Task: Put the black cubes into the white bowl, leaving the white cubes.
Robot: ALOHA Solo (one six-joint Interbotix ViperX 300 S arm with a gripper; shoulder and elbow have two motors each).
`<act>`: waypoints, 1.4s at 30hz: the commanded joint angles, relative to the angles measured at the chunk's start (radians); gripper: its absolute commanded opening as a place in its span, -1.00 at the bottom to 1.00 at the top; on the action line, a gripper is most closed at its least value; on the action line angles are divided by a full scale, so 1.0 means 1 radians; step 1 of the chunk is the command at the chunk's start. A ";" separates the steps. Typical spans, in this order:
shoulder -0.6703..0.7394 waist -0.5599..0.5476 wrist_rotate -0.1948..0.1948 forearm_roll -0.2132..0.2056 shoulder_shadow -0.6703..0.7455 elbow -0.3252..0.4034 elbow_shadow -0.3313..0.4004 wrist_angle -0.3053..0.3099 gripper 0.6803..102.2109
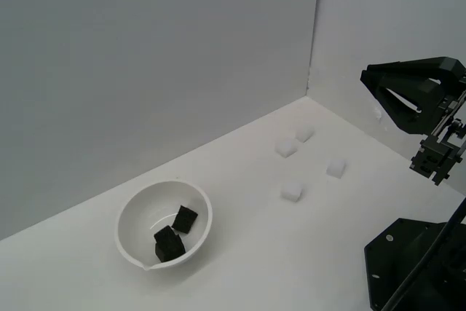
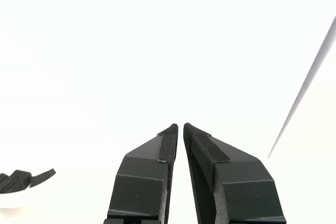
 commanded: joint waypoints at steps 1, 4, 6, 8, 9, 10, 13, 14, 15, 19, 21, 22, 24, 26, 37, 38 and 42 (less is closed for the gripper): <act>0.011 -0.002 0.017 -0.006 0.012 0.005 -0.002 0.011 -0.95; 0.032 -0.002 0.017 -0.006 0.032 0.006 0.002 0.015 -0.95; 0.046 0.000 0.017 -0.005 0.049 0.008 0.003 0.018 -0.95; 0.072 0.000 0.017 -0.005 0.075 0.009 0.006 0.023 -0.95; 0.084 0.000 0.017 -0.005 0.089 0.011 0.008 0.026 -0.95; 0.097 0.002 0.017 -0.005 0.101 0.014 0.009 0.028 -0.95; 0.137 0.009 0.017 -0.005 0.140 0.017 0.014 0.037 -0.95; 0.147 0.012 0.017 -0.005 0.150 0.017 0.014 0.040 -0.95; 0.158 0.015 0.017 -0.005 0.158 0.018 0.015 0.041 -0.95; 0.193 0.026 0.017 -0.005 0.193 0.020 0.018 0.051 -0.95; 0.206 0.026 0.017 -0.005 0.206 0.021 0.020 0.055 -0.95; 0.210 0.026 0.017 -0.003 0.210 0.021 0.020 0.055 -0.95; 0.218 0.026 0.017 -0.005 0.219 0.023 0.020 0.058 -0.95; 0.227 0.026 0.015 -0.005 0.229 0.023 0.023 0.060 -0.95; 0.244 0.026 0.017 -0.005 0.244 0.025 0.025 0.064 -0.95; 0.242 0.026 0.017 -0.005 0.244 0.025 0.025 0.066 -0.95; 0.244 0.026 0.017 -0.005 0.242 0.025 0.025 0.066 -0.95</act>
